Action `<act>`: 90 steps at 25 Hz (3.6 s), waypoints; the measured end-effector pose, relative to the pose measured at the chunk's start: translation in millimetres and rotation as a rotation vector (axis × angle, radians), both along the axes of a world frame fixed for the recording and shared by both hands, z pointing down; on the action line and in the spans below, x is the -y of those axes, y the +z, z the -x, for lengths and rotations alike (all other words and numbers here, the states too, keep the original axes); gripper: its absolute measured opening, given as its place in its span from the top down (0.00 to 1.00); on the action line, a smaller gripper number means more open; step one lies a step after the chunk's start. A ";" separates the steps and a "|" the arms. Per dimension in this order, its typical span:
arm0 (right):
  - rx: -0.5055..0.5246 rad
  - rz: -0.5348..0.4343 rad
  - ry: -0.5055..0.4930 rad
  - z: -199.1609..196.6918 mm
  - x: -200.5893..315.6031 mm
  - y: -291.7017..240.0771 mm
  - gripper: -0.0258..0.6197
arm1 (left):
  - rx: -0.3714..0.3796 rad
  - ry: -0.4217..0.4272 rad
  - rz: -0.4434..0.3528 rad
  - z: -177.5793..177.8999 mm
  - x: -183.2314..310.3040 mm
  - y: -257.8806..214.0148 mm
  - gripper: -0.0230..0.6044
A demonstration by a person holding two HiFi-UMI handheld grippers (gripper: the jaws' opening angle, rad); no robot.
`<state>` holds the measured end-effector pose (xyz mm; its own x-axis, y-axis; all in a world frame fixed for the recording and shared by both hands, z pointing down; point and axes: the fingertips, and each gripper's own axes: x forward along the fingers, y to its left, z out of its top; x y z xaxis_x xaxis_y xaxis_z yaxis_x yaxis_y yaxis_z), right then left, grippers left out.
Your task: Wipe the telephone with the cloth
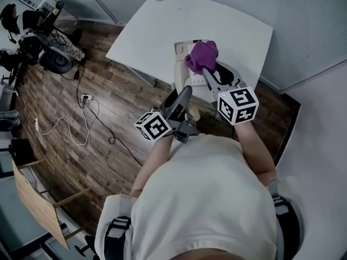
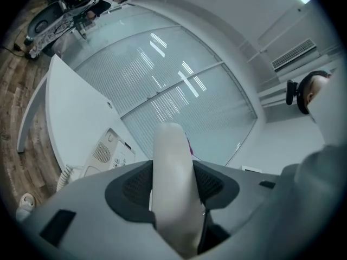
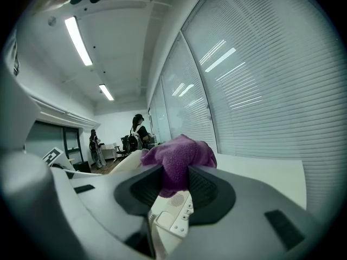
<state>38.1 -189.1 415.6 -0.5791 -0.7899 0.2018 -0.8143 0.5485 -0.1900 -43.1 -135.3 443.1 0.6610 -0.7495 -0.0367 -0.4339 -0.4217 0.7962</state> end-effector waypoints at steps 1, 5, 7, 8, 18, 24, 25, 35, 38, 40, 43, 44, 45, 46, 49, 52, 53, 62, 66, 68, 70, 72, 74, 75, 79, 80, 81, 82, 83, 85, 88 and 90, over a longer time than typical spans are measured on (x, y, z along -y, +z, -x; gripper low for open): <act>0.004 0.002 -0.012 2.0 1.3 0.6 0.74 | -0.006 0.000 -0.001 0.2 2.1 0.4 0.60; 0.018 0.013 -0.048 9.7 -4.5 -0.4 0.74 | -0.019 0.010 -0.010 0.3 0.1 -3.8 0.60; 0.024 0.017 -0.068 14.0 -4.4 0.1 0.74 | -0.023 0.013 -0.012 0.5 2.7 -4.2 0.60; 0.028 0.020 -0.078 15.9 -2.7 1.4 0.74 | -0.026 0.011 -0.010 0.8 5.7 -3.2 0.60; 0.046 0.046 -0.156 26.9 -17.1 6.9 0.74 | -0.064 -0.005 -0.005 6.2 9.6 -7.3 0.60; 0.040 0.058 -0.182 33.7 -28.3 9.4 0.74 | -0.073 -0.015 -0.011 9.5 8.9 -11.7 0.60; 0.039 0.061 -0.188 35.2 -29.2 10.0 0.74 | -0.074 -0.018 -0.013 10.6 10.0 -11.9 0.60; 0.021 0.081 -0.257 44.3 -41.8 17.2 0.74 | -0.080 -0.045 -0.011 11.1 19.0 -12.8 0.60; 0.018 0.085 -0.284 48.0 -48.0 18.2 0.74 | -0.086 -0.050 -0.015 10.0 19.8 -16.1 0.60; 0.019 0.084 -0.299 49.7 -50.1 18.1 0.74 | -0.090 -0.051 -0.012 10.0 20.1 -15.6 0.60; 0.023 0.081 -0.329 53.0 -52.7 17.8 0.74 | -0.099 -0.052 -0.010 11.2 20.4 -14.9 0.60; 0.023 0.080 -0.343 54.2 -54.0 17.6 0.74 | -0.095 -0.052 -0.016 11.8 20.8 -15.9 0.60; 0.022 0.079 -0.357 55.0 -55.3 17.2 0.74 | -0.091 -0.053 -0.020 12.2 21.1 -17.0 0.60; 0.020 0.079 -0.370 55.4 -56.4 16.8 0.74 | -0.089 -0.053 -0.022 12.5 21.1 -17.8 0.60; 0.016 0.080 -0.400 55.4 -58.9 17.0 0.74 | -0.087 -0.055 -0.020 13.5 20.8 -17.7 0.60; 0.005 0.082 -0.423 56.3 -60.9 17.9 0.74 | -0.088 -0.059 -0.022 15.1 21.2 -18.3 0.60; 0.000 0.081 -0.430 56.4 -62.1 18.3 0.74 | -0.088 -0.060 -0.024 15.5 20.9 -18.6 0.60; -0.066 0.072 -0.486 54.7 -68.8 27.4 0.74 | -0.081 -0.086 -0.028 23.4 29.4 -15.3 0.60; -0.096 0.064 -0.501 55.1 -75.9 30.8 0.74 | -0.088 -0.111 -0.008 32.1 31.0 -12.8 0.60; -0.090 0.070 -0.499 55.2 -77.0 31.8 0.74 | -0.077 -0.115 -0.012 34.9 31.5 -12.3 0.60; -0.085 0.075 -0.498 55.1 -77.1 34.5 0.74 | -0.076 -0.114 -0.033 34.6 32.8 -15.7 0.60; -0.085 0.080 -0.495 54.7 -77.9 36.6 0.74 | -0.074 -0.118 -0.039 35.6 33.0 -17.3 0.60; -0.086 0.088 -0.490 53.3 -79.7 38.0 0.74 | -0.072 -0.119 -0.042 37.5 32.4 -17.6 0.60; -0.087 0.092 -0.486 52.3 -79.9 39.2 0.74 | -0.073 -0.121 -0.042 38.3 32.8 -18.1 0.60; -0.086 0.110 -0.471 48.7 -78.0 46.3 0.74 | -0.089 -0.133 -0.027 41.9 37.6 -17.3 0.60; -0.084 0.115 -0.468 47.7 -78.3 48.0 0.74 | -0.087 -0.138 -0.022 43.5 38.4 -15.9 0.60; -0.083 0.120 -0.466 46.7 -79.0 49.6 0.74 | -0.082 -0.144 -0.017 45.5 39.1 -13.9 0.60; -0.082 0.125 -0.464 45.8 -79.8 51.2 0.74 | -0.080 -0.151 -0.011 47.2 39.8 -12.3 0.60; -0.083 0.129 -0.462 44.9 -80.6 52.6 0.74 | -0.085 -0.157 -0.005 48.0 40.4 -11.9 0.60; -0.086 0.139 -0.460 43.3 -82.1 54.5 0.74 | -0.102 -0.163 0.000 48.1 42.4 -14.2 0.60; -0.087 0.152 -0.456 41.0 -84.4 56.5 0.74 | -0.097 -0.170 -0.003 49.2 45.4 -16.6 0.60; -0.088 0.160 -0.450 40.1 -85.6 59.7 0.74 | -0.086 -0.172 -0.012 50.1 47.5 -16.9 0.60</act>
<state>-2.0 -103.5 475.4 -0.8317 -0.4199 0.3633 -0.5194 0.8197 -0.2417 -93.2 -182.8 426.3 0.5176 -0.8501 -0.0972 -0.4309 -0.3572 0.8287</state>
